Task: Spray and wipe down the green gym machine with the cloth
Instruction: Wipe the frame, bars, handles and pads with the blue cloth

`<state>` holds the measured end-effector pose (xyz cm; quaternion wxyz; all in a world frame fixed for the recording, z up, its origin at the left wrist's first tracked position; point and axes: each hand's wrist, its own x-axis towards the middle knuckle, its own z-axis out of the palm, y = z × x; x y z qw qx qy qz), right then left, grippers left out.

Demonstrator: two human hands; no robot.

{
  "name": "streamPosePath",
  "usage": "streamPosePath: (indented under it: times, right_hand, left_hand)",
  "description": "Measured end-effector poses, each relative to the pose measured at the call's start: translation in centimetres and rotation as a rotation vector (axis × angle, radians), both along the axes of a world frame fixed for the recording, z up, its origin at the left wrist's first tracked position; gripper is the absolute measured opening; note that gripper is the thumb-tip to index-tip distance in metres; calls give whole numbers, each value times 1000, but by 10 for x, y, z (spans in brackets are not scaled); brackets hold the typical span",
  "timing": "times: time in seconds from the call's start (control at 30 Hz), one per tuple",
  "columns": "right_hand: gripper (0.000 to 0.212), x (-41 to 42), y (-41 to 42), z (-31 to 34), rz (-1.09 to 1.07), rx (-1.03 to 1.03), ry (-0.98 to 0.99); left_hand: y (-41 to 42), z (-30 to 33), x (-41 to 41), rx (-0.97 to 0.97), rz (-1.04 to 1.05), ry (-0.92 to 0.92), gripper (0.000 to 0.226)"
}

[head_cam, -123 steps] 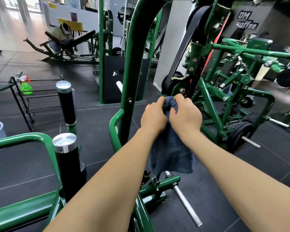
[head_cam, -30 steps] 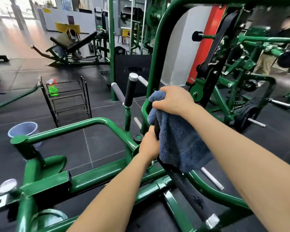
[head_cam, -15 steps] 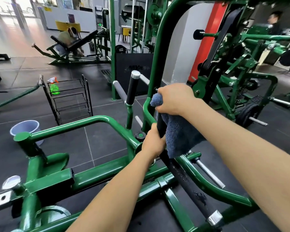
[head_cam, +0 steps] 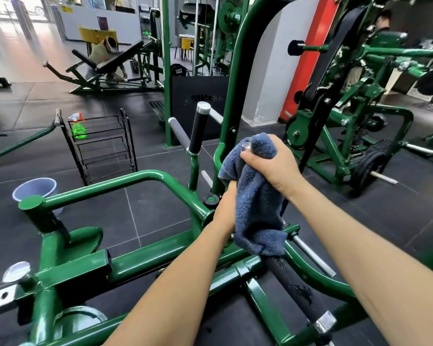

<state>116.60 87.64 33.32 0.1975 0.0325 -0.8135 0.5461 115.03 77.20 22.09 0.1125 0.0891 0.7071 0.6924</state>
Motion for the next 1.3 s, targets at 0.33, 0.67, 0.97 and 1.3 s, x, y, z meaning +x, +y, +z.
streamPosePath:
  times: [0.33, 0.67, 0.97, 1.3]
  right_hand:
    - [49, 16, -9, -11, -221, 170, 87]
    - [71, 19, -16, -36, -203, 348, 7]
    - [35, 36, 52, 11, -287, 362, 75]
    - [91, 31, -25, -43, -159, 266, -47]
  left_hand:
    - [-4, 1, 4, 270, -69, -190, 25]
    - [-2, -3, -5, -37, -32, 139, 37]
    - [-17, 8, -9, -267, -188, 140, 46]
    - [-35, -26, -9, -240, -317, -60, 30]
